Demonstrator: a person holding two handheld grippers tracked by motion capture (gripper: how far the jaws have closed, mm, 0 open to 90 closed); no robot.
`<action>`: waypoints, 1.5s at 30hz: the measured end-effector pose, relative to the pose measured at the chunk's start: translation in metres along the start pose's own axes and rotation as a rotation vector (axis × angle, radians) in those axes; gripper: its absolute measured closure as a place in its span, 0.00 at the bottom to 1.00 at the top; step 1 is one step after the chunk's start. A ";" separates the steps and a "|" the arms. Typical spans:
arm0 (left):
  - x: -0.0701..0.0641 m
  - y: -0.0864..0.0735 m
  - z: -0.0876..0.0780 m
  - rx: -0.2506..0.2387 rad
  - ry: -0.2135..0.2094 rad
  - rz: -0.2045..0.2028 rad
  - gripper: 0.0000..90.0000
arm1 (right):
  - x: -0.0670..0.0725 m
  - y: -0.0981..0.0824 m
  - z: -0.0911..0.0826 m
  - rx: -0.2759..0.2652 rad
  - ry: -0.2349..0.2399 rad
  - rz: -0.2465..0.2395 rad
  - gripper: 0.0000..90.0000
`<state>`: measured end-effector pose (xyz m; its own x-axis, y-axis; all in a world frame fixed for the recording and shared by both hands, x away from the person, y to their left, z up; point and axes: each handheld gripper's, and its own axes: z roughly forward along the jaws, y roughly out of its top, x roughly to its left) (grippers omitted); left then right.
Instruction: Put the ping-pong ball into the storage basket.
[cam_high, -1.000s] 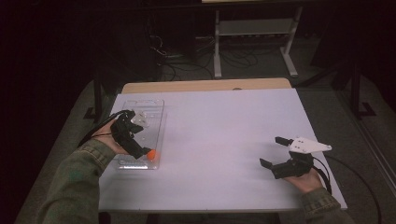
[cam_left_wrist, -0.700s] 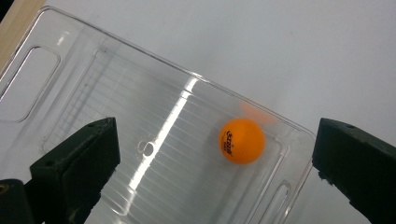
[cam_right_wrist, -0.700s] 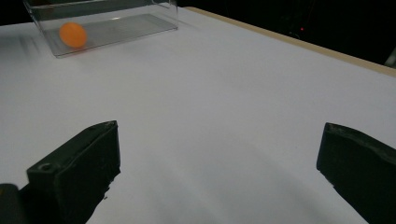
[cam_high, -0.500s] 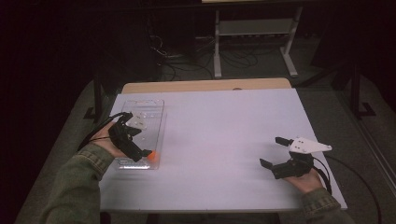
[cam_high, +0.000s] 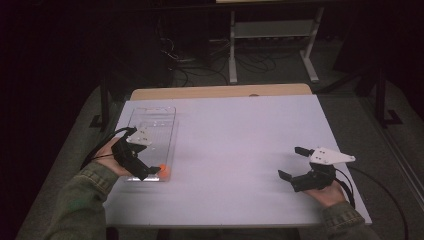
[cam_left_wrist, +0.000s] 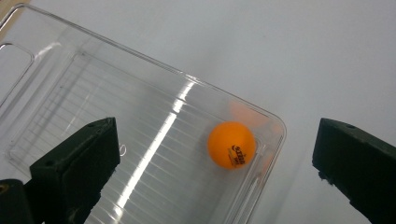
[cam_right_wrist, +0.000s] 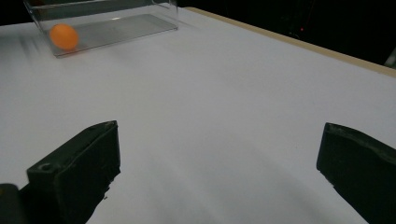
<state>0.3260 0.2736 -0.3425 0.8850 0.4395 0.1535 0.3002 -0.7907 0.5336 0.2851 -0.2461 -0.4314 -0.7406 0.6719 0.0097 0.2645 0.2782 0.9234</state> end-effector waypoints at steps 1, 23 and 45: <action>0.000 -0.002 0.000 -0.008 0.000 -0.006 0.00 | 0.000 0.000 0.000 0.000 0.000 0.000 0.00; -0.012 -0.022 -0.003 -0.176 0.001 -0.063 0.00 | 0.000 0.000 0.000 0.001 -0.001 -0.002 0.00; -0.020 -0.053 -0.003 -0.296 -0.001 -0.146 0.00 | 0.000 0.000 0.001 0.004 -0.001 -0.003 0.00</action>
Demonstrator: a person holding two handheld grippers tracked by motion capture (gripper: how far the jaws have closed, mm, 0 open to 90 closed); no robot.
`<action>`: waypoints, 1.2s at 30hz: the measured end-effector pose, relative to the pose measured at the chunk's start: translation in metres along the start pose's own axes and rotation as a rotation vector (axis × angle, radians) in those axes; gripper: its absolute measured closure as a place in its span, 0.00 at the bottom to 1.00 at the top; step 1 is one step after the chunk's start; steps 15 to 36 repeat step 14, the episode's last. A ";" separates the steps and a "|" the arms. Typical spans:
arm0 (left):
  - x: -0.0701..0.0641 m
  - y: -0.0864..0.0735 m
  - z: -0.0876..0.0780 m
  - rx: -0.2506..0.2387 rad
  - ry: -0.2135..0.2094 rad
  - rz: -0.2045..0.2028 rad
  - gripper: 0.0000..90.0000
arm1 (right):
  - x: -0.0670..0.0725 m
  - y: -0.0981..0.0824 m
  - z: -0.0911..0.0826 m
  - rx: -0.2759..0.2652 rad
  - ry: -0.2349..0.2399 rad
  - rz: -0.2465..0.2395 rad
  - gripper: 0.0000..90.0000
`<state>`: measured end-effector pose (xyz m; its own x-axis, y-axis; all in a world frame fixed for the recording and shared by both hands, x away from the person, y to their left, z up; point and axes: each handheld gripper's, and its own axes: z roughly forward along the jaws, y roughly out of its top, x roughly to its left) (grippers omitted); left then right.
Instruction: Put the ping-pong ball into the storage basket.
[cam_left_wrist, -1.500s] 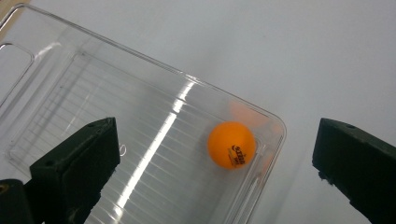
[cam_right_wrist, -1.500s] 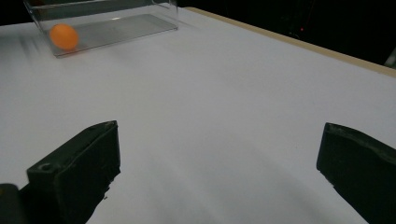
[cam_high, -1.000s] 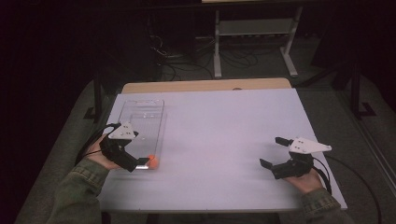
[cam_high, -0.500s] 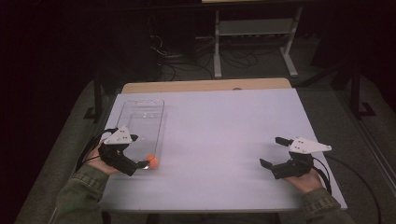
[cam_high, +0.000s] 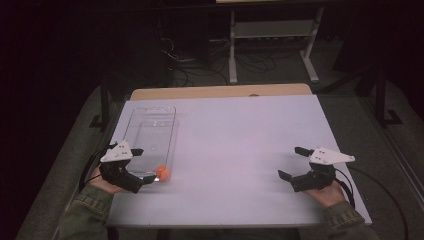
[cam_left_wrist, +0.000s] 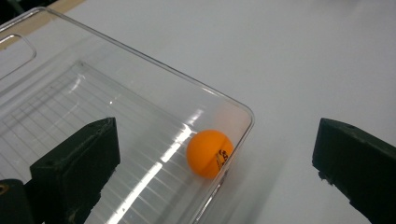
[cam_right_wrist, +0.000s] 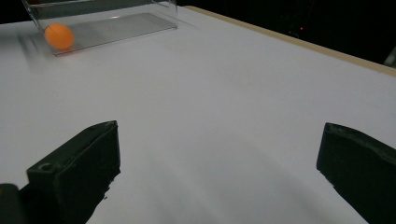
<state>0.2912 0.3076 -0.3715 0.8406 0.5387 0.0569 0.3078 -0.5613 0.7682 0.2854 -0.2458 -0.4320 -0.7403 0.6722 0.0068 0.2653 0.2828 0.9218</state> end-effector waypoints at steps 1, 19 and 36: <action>-0.001 -0.001 -0.001 -0.013 -0.001 -0.006 0.00 | 0.000 0.000 0.000 0.000 0.000 0.000 0.00; -0.008 -0.006 -0.004 -0.093 0.009 -0.012 0.00 | 0.000 0.000 0.000 0.000 -0.005 0.001 0.00; -0.008 -0.006 -0.004 -0.093 0.009 -0.012 0.00 | 0.000 0.000 0.000 0.000 -0.005 0.001 0.00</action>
